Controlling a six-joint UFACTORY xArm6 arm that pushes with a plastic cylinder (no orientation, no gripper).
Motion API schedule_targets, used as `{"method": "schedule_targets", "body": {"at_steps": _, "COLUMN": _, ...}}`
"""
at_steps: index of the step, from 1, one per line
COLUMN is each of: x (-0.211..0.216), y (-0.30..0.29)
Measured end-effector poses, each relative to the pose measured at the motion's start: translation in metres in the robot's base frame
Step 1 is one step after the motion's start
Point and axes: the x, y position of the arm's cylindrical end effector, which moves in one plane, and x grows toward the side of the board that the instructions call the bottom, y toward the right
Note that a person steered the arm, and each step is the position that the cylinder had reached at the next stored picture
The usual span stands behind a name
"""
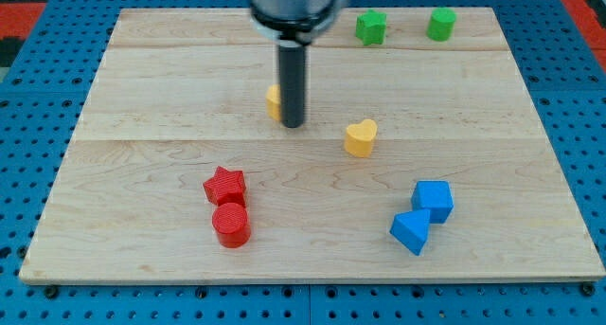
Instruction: Push the yellow hexagon to the top center
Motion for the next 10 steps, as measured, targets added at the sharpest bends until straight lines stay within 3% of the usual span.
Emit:
{"method": "schedule_targets", "body": {"at_steps": 1, "x": -0.042, "y": -0.02}}
{"method": "schedule_targets", "body": {"at_steps": 2, "x": -0.081, "y": 0.023}}
{"method": "schedule_targets", "body": {"at_steps": 3, "x": -0.099, "y": 0.044}}
{"method": "schedule_targets", "body": {"at_steps": 4, "x": -0.071, "y": 0.044}}
{"method": "schedule_targets", "body": {"at_steps": 5, "x": -0.08, "y": -0.01}}
{"method": "schedule_targets", "body": {"at_steps": 6, "x": -0.113, "y": -0.044}}
{"method": "schedule_targets", "body": {"at_steps": 7, "x": -0.139, "y": -0.014}}
{"method": "schedule_targets", "body": {"at_steps": 10, "x": -0.084, "y": 0.021}}
